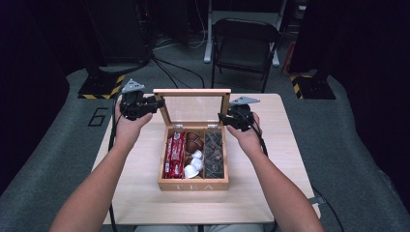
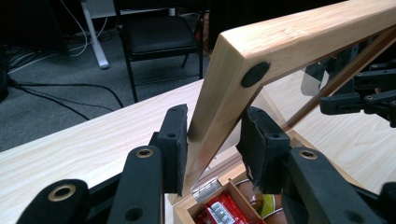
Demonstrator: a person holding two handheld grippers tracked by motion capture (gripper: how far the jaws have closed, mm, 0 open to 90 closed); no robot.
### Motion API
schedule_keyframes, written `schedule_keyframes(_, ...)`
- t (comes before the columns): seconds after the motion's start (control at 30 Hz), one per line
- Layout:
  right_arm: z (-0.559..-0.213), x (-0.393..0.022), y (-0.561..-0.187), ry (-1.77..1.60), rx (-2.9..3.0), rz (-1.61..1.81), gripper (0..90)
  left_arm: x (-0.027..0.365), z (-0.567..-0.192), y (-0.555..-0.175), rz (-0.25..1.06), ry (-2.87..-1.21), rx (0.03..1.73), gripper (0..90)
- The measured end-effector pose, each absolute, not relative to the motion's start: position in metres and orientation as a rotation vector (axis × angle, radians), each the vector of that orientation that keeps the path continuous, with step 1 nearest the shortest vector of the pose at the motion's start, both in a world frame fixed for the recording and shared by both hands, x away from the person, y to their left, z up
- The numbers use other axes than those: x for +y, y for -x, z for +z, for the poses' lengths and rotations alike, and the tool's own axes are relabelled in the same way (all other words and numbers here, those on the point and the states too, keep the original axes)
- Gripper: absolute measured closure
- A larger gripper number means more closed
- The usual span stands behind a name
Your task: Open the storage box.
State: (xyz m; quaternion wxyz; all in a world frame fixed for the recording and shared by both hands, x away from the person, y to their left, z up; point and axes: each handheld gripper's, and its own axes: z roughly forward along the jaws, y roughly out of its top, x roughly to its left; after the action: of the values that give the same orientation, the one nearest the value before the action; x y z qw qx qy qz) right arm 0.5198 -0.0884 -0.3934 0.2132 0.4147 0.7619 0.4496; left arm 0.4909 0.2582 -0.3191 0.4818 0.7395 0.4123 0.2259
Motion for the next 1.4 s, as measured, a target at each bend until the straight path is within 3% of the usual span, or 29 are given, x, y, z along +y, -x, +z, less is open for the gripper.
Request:
schedule_keyframes(1.07,-0.4,-0.091,-0.53,-1.18,2.079,1.268,62.8,0.253,-0.348,-0.517,0.556,-1.828,1.046,60.0)
schedule_keyframes(1.4,-0.408,-0.092,-0.537,-1.215,2.105,1.259,62.0,0.253,-0.354,-0.525,0.544,-1.816,1.09,64.2)
